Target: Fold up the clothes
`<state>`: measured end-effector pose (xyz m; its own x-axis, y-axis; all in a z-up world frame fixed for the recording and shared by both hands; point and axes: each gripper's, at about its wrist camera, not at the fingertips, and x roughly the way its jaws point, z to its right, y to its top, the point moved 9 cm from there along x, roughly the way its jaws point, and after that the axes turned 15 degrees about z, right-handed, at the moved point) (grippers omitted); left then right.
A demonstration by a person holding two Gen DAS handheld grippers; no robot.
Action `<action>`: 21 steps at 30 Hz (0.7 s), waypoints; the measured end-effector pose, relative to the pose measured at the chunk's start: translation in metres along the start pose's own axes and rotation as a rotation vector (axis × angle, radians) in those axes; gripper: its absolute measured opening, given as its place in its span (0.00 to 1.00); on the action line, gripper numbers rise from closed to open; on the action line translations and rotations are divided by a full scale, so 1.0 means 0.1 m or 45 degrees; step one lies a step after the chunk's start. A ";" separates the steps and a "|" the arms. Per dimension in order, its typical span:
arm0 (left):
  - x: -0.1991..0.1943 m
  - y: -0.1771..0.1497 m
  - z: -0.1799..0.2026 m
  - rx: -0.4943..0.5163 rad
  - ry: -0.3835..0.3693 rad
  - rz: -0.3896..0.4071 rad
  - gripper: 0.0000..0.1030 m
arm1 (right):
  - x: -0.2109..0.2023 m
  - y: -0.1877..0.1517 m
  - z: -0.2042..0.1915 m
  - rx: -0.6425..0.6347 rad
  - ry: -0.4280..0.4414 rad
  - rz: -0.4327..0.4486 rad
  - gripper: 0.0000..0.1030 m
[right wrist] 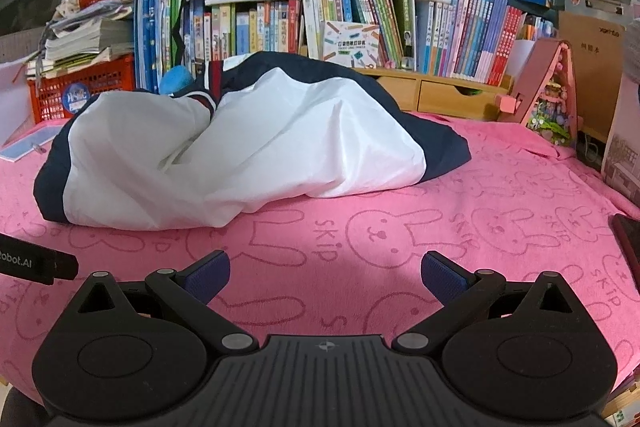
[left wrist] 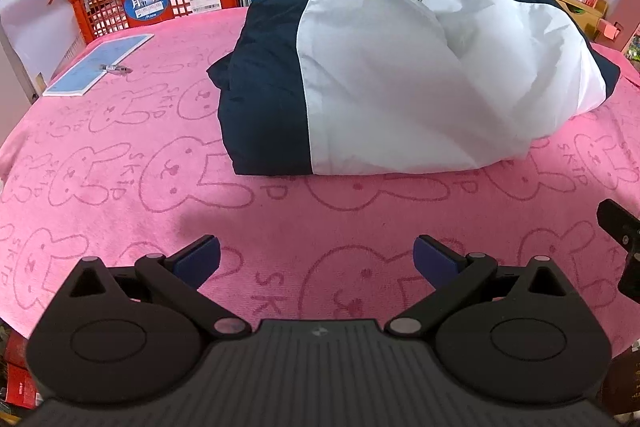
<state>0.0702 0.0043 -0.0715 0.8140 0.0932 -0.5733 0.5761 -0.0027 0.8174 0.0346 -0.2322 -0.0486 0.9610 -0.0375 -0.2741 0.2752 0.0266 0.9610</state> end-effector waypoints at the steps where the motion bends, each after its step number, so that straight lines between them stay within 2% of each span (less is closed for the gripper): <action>1: 0.00 0.00 0.00 0.000 0.000 -0.001 1.00 | 0.00 -0.01 0.00 -0.003 -0.001 -0.004 1.00; 7: 0.01 0.00 0.00 0.000 0.004 0.004 1.00 | 0.02 -0.02 -0.02 -0.028 -0.011 -0.038 1.00; 12: 0.01 0.01 0.00 0.000 0.007 0.008 1.00 | 0.02 0.01 -0.10 -0.112 -0.010 -0.055 1.00; 21: 0.01 0.01 0.04 0.018 0.010 0.006 1.00 | 0.01 0.11 -0.16 -0.196 -0.016 -0.039 1.00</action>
<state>0.0714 0.0003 -0.0713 0.8163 0.1008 -0.5688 0.5731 -0.0176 0.8193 0.0393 -0.2164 -0.0384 0.9519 -0.0533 -0.3018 0.3064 0.1784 0.9350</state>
